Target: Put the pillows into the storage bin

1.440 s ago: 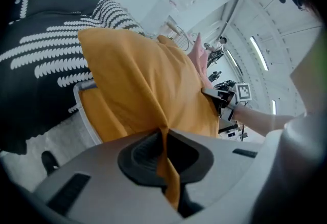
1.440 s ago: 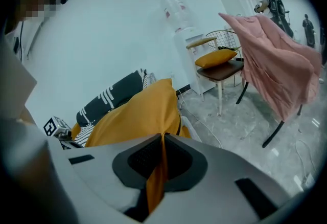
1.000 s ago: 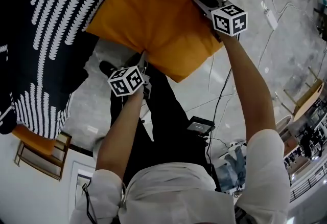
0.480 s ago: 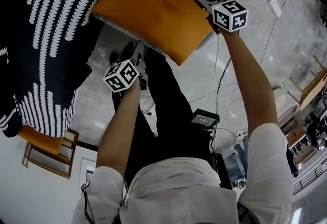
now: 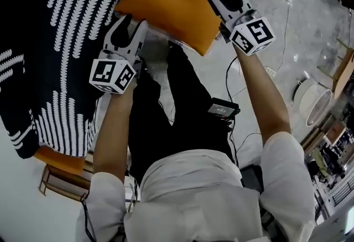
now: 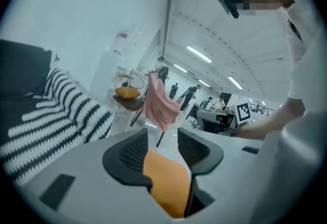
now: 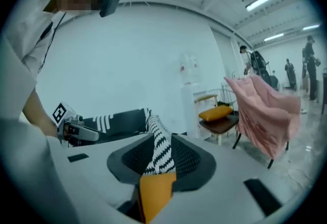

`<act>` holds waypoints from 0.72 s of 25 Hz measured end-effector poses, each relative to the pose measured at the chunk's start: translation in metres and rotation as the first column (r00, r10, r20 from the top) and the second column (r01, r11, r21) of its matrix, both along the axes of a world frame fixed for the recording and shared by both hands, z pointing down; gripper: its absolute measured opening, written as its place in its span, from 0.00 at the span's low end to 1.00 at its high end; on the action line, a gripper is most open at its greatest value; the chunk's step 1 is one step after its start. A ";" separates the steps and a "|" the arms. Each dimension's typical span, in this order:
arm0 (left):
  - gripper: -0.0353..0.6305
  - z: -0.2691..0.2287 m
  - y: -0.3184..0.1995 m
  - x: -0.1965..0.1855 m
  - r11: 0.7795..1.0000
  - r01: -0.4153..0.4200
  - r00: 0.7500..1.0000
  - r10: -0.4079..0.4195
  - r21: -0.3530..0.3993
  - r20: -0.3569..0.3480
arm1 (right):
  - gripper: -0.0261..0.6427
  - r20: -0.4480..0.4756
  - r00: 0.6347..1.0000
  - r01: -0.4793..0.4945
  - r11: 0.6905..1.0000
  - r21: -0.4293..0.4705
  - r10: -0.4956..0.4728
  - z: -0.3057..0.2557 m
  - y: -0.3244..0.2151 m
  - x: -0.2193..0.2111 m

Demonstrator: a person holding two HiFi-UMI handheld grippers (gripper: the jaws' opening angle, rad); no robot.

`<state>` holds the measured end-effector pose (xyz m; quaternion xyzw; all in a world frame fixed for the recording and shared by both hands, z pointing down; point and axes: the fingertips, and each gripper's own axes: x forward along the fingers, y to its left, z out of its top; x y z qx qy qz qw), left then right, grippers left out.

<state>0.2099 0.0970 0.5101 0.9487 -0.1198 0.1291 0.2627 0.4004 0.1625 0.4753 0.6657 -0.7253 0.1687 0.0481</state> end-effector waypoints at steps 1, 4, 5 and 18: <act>0.33 -0.029 -0.004 -0.010 0.999 -0.020 0.999 0.021 0.039 -0.027 | 0.22 -0.017 1.000 -0.013 0.999 0.035 0.014 -0.033 0.004 -0.011; 0.28 -0.112 -0.012 -0.047 0.987 -0.059 0.992 0.075 0.150 -0.099 | 0.18 -0.044 0.996 -0.074 0.985 0.158 0.082 -0.135 0.023 -0.044; 0.28 -0.137 -0.016 -0.056 0.980 -0.069 0.989 0.092 0.185 -0.119 | 0.16 -0.056 0.992 -0.103 0.974 0.204 0.116 -0.169 0.033 -0.051; 0.11 -0.387 -0.007 -0.206 0.898 0.047 0.955 0.088 0.437 -0.283 | 0.12 -0.166 0.841 -0.373 0.776 0.509 0.514 -0.431 0.217 -0.155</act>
